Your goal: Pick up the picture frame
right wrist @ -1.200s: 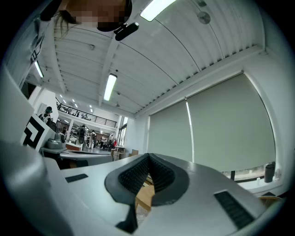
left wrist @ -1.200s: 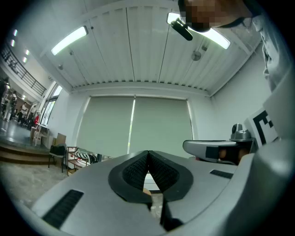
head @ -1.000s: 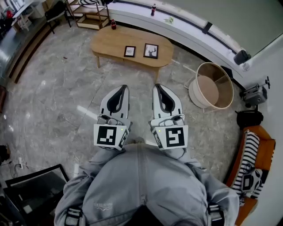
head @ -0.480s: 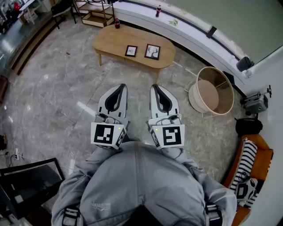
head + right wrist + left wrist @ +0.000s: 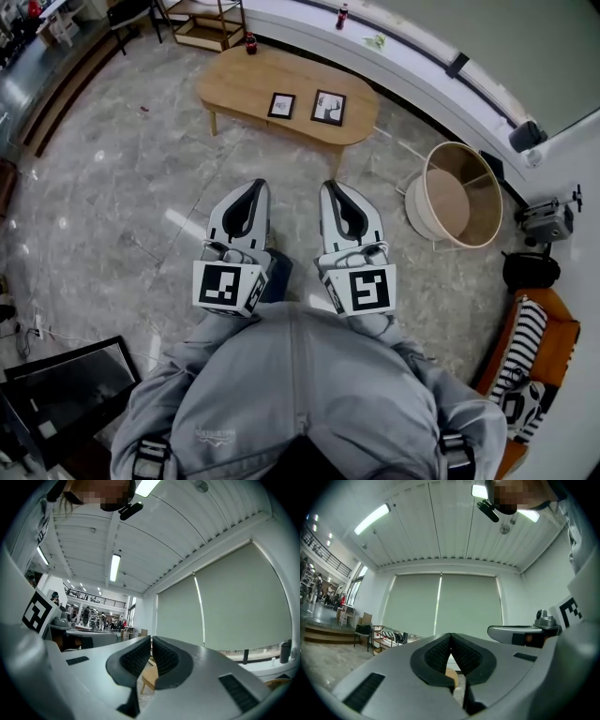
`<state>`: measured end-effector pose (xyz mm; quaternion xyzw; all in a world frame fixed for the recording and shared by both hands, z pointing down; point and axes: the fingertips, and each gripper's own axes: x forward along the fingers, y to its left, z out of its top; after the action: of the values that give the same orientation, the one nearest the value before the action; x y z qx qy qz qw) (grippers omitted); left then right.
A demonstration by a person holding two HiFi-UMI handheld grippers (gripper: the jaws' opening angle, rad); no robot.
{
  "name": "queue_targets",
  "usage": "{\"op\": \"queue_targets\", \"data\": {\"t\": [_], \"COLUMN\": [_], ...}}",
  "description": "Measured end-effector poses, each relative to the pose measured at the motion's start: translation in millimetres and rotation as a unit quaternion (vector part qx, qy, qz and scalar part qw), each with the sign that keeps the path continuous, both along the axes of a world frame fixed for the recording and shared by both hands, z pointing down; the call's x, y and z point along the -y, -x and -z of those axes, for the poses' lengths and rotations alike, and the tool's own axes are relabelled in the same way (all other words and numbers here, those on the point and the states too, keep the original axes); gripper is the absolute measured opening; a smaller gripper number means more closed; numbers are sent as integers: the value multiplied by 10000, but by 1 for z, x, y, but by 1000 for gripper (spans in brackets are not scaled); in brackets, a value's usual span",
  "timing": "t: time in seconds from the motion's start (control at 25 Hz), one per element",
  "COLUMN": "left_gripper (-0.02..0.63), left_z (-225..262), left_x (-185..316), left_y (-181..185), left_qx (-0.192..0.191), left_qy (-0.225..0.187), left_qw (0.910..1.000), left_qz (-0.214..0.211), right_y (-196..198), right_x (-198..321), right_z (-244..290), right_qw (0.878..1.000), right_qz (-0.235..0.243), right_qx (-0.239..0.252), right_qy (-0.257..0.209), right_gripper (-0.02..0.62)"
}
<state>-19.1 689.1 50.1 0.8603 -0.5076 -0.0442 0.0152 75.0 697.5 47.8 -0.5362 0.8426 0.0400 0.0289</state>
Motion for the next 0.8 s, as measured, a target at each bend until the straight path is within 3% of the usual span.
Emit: {"op": "queue_targets", "data": {"t": [0.28, 0.56, 0.8], "left_gripper": [18, 18, 18], "left_z": [-16, -9, -11], "left_x": [113, 240, 303], "left_y": [21, 43, 46], "left_qx": [-29, -45, -44], "left_qy": [92, 81, 30], "left_qw": [9997, 9986, 9969], "left_qz": [-204, -513, -788], "right_y": [23, 37, 45], "right_x": [111, 234, 290], "right_z": [-9, 1, -7], "right_qw": [9999, 9980, 9977], "right_qz": [-135, -622, -654], "right_qx": [-93, 59, 113], "right_qy": [52, 1, 101], "right_gripper": [32, 34, 34]}}
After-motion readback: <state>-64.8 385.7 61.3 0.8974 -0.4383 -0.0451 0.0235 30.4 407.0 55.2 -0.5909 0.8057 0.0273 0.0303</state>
